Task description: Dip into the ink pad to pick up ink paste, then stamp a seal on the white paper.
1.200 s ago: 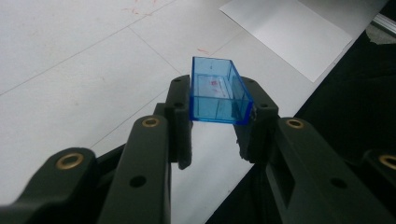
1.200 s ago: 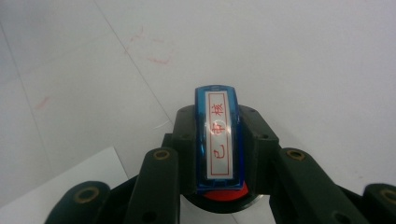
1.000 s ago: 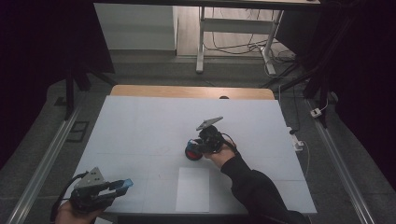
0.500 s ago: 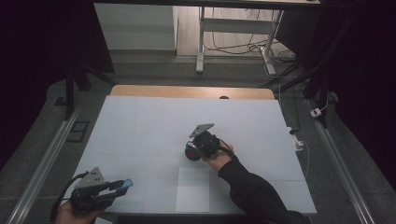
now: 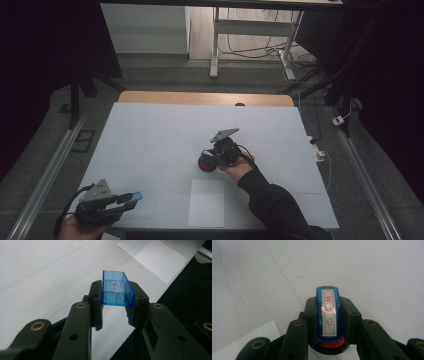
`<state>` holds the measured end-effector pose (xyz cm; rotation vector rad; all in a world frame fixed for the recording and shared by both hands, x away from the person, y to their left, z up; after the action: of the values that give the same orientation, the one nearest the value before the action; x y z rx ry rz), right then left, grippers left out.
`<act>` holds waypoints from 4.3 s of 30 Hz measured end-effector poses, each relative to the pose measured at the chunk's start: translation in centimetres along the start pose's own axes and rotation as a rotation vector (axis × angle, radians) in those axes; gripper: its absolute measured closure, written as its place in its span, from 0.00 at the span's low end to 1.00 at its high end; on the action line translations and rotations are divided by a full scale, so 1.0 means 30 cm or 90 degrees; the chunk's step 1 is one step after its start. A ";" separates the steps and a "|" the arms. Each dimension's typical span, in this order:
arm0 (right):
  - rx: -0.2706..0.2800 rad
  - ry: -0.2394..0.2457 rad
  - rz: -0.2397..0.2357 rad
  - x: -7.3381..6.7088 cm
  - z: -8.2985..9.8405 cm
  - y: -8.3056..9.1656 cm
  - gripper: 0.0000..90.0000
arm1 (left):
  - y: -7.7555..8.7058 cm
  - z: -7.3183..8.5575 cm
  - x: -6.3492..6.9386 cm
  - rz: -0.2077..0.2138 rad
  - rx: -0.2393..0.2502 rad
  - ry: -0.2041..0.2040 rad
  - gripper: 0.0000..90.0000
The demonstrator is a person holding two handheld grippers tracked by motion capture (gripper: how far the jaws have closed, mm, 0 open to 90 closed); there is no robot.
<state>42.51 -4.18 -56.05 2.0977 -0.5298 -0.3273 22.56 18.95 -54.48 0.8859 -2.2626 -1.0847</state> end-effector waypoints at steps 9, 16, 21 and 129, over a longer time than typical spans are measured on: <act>0.012 0.010 0.009 -0.006 -0.006 0.033 0.77 | 0.001 0.000 -0.001 0.002 0.002 0.002 0.76; 0.026 0.008 -0.008 -0.022 -0.005 0.075 0.77 | 0.002 -0.001 -0.001 0.005 0.005 0.004 0.76; 0.030 0.014 -0.015 -0.027 0.004 0.101 0.77 | 0.005 -0.001 -0.003 0.011 0.008 0.009 0.76; -0.057 0.153 -0.056 -0.292 0.198 0.069 0.77 | 0.007 -0.002 0.001 0.015 0.011 0.003 0.76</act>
<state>31.86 -5.23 -57.30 2.0413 -0.2773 -0.1433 22.51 19.00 -54.29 0.8662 -2.2759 -1.0524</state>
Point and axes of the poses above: each handheld gripper's, and its own axes: y roughly backward along the jaws, z roughly out of its underside, x roughly to its right, the point moved 10 cm from there along -y, roughly forward along the jaws, and after that the axes turned 11 degrees about -x, right-handed, at the moved point
